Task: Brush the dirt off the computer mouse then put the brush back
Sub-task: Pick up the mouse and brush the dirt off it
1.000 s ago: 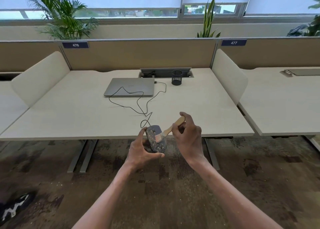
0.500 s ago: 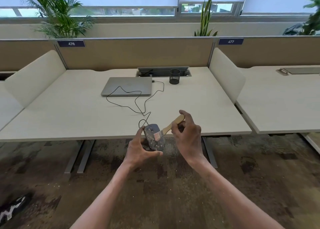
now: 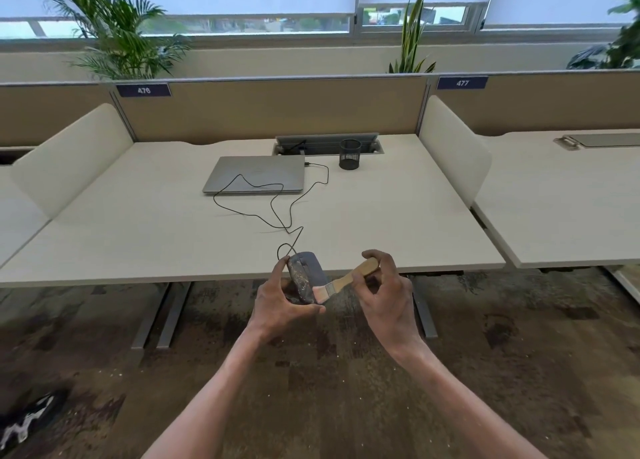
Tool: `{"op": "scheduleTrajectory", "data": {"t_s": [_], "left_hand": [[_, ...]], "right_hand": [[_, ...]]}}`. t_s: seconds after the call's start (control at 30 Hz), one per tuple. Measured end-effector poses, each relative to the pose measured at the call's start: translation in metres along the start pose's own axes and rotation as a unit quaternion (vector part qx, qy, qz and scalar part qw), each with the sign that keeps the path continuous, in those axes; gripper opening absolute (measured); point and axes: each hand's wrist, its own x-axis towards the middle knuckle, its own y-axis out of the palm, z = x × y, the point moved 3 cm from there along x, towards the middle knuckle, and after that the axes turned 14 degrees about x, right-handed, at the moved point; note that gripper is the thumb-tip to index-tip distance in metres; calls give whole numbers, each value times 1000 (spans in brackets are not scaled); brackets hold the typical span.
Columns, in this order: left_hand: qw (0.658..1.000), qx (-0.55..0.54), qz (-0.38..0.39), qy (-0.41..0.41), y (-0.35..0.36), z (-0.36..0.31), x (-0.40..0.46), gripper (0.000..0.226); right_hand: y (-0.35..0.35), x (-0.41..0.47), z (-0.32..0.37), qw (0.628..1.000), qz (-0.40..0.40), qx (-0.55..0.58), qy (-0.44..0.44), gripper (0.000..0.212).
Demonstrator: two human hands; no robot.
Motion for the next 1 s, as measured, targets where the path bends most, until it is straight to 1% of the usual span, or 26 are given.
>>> {"op": "scheduleTrajectory", "data": {"t_s": [0.1,0.27,0.5,0.73,0.9,1.0], "left_hand": [[1000,-2,-3,1,0,1,3,127],[1000,-11,-9,-2,-1,0,4,130],[1000,-12,-13,13,1,-3,5,128],[1000,-6,-24,18,-3,-3,5,131],[1000,-22,-10,10,-6,-2,7,135],[1000,-24,-12,15,-6,-4,9,133]], "right_hand": [[-2,1,-1,1000,-7,0,-2,36],[-4,9,4,999,-42,26,-13,38],[1,10,0,999,-30,22,13,38],[-13,13,-8,997,-57,10,40,41],[-14,21,-2,995,-87,42,36,38],[-6,24,2,995,-80,55,36,37]]}}
